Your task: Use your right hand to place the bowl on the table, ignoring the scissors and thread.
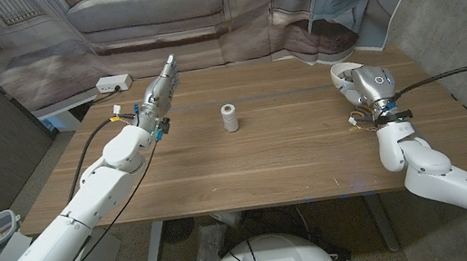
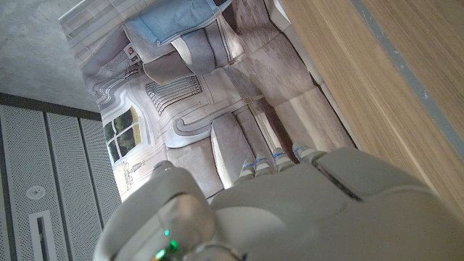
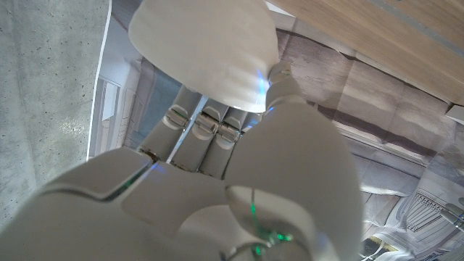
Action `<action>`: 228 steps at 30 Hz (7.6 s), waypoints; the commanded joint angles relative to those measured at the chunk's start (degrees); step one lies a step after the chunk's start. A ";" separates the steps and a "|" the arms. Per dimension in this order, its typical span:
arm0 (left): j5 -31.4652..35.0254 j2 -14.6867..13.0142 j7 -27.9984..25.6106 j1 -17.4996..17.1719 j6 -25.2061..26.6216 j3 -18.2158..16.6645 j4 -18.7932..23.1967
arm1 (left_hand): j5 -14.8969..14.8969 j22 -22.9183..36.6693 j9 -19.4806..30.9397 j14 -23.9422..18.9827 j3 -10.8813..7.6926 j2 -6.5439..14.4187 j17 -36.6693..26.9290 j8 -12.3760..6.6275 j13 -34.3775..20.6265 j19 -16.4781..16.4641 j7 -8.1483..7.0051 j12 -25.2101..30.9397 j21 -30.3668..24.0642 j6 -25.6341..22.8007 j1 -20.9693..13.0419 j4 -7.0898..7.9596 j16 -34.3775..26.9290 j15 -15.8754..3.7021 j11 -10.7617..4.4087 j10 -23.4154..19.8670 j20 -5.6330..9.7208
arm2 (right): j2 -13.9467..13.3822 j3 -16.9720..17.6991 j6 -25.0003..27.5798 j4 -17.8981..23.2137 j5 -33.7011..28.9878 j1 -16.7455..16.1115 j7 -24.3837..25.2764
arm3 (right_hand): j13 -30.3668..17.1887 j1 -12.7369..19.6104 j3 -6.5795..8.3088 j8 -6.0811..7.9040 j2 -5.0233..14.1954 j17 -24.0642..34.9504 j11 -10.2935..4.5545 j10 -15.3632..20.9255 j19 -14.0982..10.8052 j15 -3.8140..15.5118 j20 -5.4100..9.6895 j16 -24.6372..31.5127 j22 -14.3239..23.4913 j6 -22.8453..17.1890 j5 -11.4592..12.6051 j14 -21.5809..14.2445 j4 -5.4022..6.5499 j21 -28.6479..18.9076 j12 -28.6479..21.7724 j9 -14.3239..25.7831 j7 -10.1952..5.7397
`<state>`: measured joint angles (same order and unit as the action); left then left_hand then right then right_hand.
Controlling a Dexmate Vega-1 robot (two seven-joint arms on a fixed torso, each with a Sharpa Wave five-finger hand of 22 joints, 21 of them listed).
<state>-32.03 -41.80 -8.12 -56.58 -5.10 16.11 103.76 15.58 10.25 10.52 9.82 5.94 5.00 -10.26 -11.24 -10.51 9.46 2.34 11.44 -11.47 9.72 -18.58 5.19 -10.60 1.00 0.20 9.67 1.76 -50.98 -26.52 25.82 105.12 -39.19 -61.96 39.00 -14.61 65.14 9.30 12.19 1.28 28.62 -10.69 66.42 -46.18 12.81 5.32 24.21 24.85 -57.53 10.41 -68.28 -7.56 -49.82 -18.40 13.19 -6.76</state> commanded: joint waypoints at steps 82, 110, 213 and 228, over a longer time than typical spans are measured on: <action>1.23 -1.72 -2.18 -4.38 0.16 -2.96 6.16 | 0.18 0.11 0.21 1.80 1.05 0.47 -0.22 0.04 -0.12 1.27 0.09 0.02 -0.01 0.26 -0.61 0.16 -0.03 0.30 0.12 1.07 1.07 | 9.45 -11.18 0.61 -24.55 8.30 19.20 1.83 | -0.98 6.49 -0.41 0.28 6.47 1.42 -0.18 0.67 1.85 0.71 6.74 -0.87 -0.97 -4.11 0.39 -1.24 0.35 -2.50 0.33 0.19 -3.70; 0.91 -2.78 -3.23 -7.86 0.70 -5.52 8.01 | 0.19 0.11 0.21 2.28 1.32 0.54 -0.24 0.05 -0.12 1.55 0.15 0.02 0.08 0.31 -0.71 0.19 0.05 0.37 0.19 1.10 1.20 | 12.60 -13.14 0.85 -31.43 12.47 22.32 4.18 | -1.28 6.56 -0.41 0.24 6.56 1.72 -0.21 0.38 2.33 0.72 6.78 -1.18 -1.56 -4.01 0.38 -1.12 0.37 -2.91 0.52 0.23 -3.86; -0.06 -1.45 -0.41 -3.51 -1.09 -3.27 1.53 | 0.20 0.08 0.21 2.20 2.20 0.95 -0.23 -0.10 -0.10 1.82 0.64 0.16 -0.02 0.15 -1.43 0.14 -0.24 0.05 0.63 1.17 2.85 | 13.56 -17.57 3.79 -33.73 16.55 25.54 -0.49 | -2.39 -8.48 -3.98 -1.26 1.43 -0.40 -0.32 -10.79 9.35 0.20 5.80 -9.59 -11.63 9.71 0.29 9.12 5.41 -1.20 5.33 0.21 -3.62; -0.27 -0.98 0.75 -2.93 -2.45 -2.78 -0.04 | 0.20 0.08 0.21 2.04 2.30 1.01 -0.22 -0.10 -0.09 1.71 0.54 0.20 -0.06 0.07 -1.55 0.12 -0.25 0.04 0.46 0.97 2.42 | 11.92 -17.54 11.65 -27.77 15.96 24.60 -6.50 | -2.54 -14.99 -6.10 -2.04 -1.40 -1.60 1.40 -21.28 14.29 -2.22 4.00 -13.25 -13.36 20.36 1.97 18.40 7.35 1.06 6.62 -0.29 -2.86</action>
<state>-32.17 -43.05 -8.08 -59.93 -6.82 12.97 104.60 15.58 10.13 10.52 9.85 7.75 5.98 -10.26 -11.24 -10.51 9.46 2.86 11.44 -11.47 9.82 -19.56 5.44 -10.60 1.35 0.92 9.97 1.76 -38.05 -44.13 32.87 73.80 -22.74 -36.81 36.19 -16.91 50.83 3.57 10.37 0.16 27.07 -9.46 46.03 -32.56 6.83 3.18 11.20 11.39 -38.44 11.92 -50.82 -0.19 -49.13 -11.97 12.77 -9.65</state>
